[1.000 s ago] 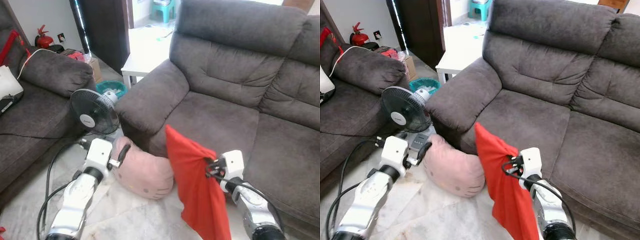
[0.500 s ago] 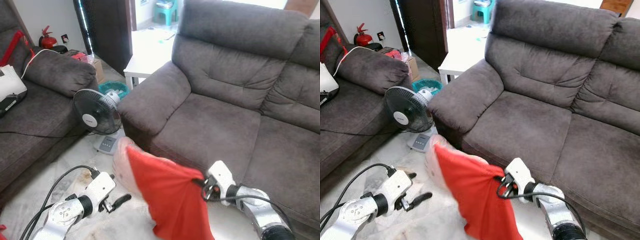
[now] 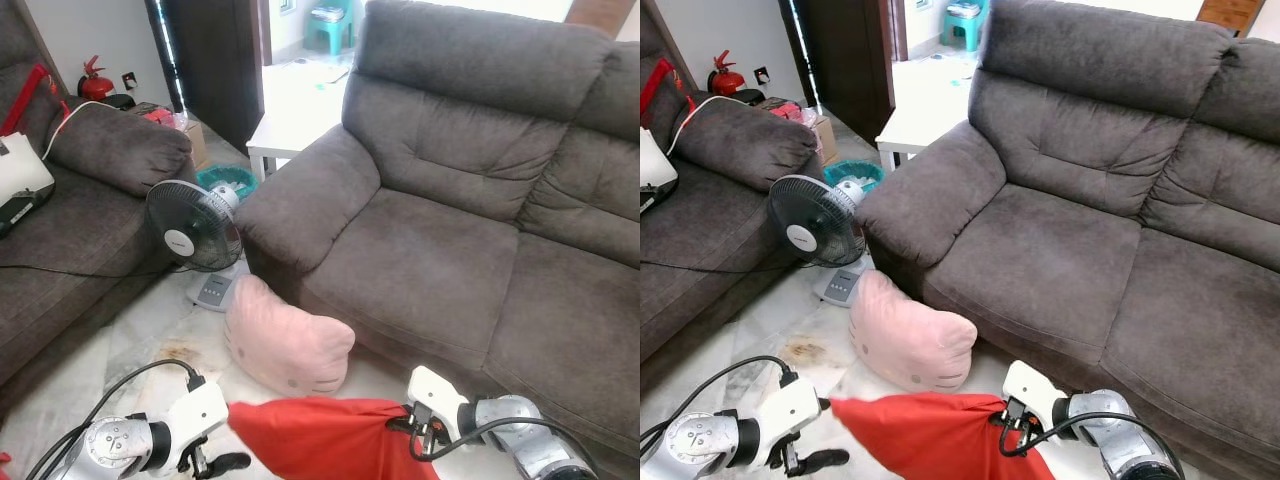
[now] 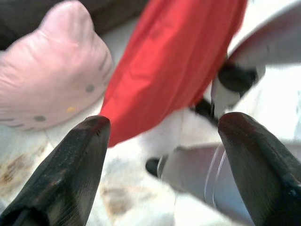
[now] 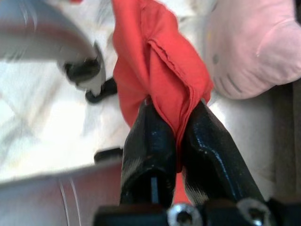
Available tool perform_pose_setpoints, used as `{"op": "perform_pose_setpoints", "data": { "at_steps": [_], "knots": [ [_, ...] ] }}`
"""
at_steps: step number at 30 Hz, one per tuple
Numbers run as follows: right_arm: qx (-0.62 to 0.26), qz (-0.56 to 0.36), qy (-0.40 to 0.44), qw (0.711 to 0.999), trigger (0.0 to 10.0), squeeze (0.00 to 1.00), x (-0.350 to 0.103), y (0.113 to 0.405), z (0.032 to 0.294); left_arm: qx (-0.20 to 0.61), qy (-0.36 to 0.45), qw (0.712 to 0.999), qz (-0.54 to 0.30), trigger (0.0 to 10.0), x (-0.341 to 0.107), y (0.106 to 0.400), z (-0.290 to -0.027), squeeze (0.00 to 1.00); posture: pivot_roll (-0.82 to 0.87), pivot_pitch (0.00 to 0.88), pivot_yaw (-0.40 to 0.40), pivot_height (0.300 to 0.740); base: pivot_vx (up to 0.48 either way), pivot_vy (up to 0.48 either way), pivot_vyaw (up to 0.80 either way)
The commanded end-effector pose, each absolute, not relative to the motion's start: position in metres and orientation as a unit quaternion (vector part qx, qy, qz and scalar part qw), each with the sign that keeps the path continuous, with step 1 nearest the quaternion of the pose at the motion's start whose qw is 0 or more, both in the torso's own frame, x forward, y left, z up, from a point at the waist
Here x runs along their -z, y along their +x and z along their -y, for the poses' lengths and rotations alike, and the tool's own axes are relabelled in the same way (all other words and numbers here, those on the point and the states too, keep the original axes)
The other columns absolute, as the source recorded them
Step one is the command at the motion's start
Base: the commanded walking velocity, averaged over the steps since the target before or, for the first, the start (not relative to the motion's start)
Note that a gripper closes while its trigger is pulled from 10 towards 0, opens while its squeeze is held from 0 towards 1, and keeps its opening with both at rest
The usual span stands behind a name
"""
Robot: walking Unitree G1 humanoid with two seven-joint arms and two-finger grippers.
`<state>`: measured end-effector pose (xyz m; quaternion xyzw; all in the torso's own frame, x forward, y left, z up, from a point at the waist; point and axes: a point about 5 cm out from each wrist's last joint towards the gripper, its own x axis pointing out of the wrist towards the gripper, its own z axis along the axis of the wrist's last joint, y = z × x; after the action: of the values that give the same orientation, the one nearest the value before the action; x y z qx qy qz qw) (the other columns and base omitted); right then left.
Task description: Move the pillow to the sofa from floor
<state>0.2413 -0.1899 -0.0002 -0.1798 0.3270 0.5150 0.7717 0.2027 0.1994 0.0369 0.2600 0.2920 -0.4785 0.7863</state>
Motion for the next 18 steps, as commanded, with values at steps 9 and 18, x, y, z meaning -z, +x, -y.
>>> {"op": "perform_pose_setpoints", "data": {
  "at_steps": [9, 18],
  "knots": [
    [-0.601, -0.325, -0.221, 0.696, 10.0, 0.0, -0.013, 0.232, 0.186, 0.5, 0.371, 0.729, -0.285, 10.0, -0.012, 0.194, -0.206, 0.0, 0.15, 0.0, -0.07, 0.74, 0.0, 0.0, 0.0],
    [-0.636, -0.331, -0.238, 0.655, 10.0, 0.0, -0.017, 0.222, 0.189, 0.512, 0.388, 0.716, -0.274, 10.0, -0.01, 0.191, -0.212, 0.0, 0.15, 0.002, -0.068, 0.74, 0.0, 0.0, 0.0]
  ]
}}
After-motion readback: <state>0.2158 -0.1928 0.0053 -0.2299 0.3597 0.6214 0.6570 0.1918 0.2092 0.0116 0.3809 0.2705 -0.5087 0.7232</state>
